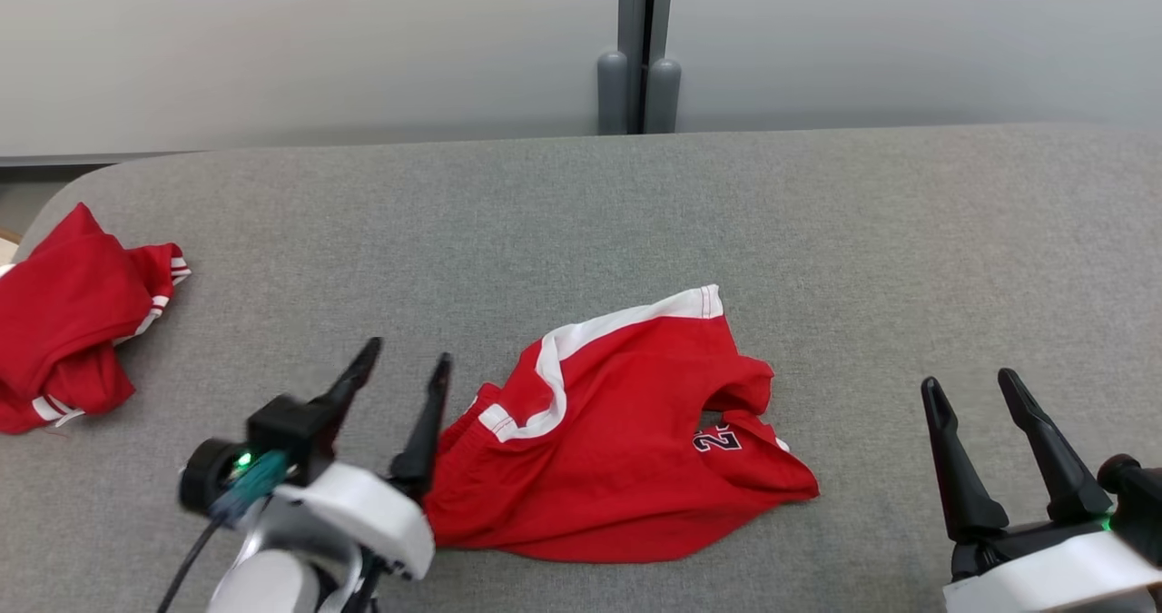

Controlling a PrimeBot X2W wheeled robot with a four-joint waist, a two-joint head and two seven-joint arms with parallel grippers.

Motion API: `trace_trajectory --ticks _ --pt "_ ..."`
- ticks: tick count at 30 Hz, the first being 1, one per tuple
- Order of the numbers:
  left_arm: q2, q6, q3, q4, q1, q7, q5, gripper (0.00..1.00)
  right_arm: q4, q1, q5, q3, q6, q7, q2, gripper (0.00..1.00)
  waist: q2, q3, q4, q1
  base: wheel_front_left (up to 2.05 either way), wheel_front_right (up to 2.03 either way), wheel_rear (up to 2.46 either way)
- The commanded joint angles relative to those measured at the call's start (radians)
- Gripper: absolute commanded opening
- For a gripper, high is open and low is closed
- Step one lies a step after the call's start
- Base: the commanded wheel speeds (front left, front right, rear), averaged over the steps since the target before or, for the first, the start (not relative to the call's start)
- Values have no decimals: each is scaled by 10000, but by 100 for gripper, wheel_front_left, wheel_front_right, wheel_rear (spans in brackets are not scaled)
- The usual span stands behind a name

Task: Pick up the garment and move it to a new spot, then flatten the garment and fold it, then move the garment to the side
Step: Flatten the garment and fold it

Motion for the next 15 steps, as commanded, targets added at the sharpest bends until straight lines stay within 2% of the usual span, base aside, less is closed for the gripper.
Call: trace_trajectory --ticks 1,7,9,14,15 --pt "-54 -268 -297 252 -484 473 11 100 6 -168 66 26 -2 2 -35 100 0 132 -42 0 0 0 0" --pt "-355 -1016 -1175 1708 -1695 2770 -435 100 178 -376 149 257 -3 -67 -78 100 0 386 -420 0 0 0 0" --pt "-345 -1026 -1178 1802 -1813 2894 -464 100 210 -360 171 239 -2 -76 -74 100 0 423 -458 0 0 0 0" --pt "-242 -1183 -1206 2442 -1966 3949 -956 100 380 -412 270 247 -3 -199 -81 100 0 580 -624 0 0 0 0" --pt "-229 -1208 -1193 2471 -1972 4045 -1001 92 403 -443 285 256 -2 -227 -89 100 0 602 -641 0 0 0 0"
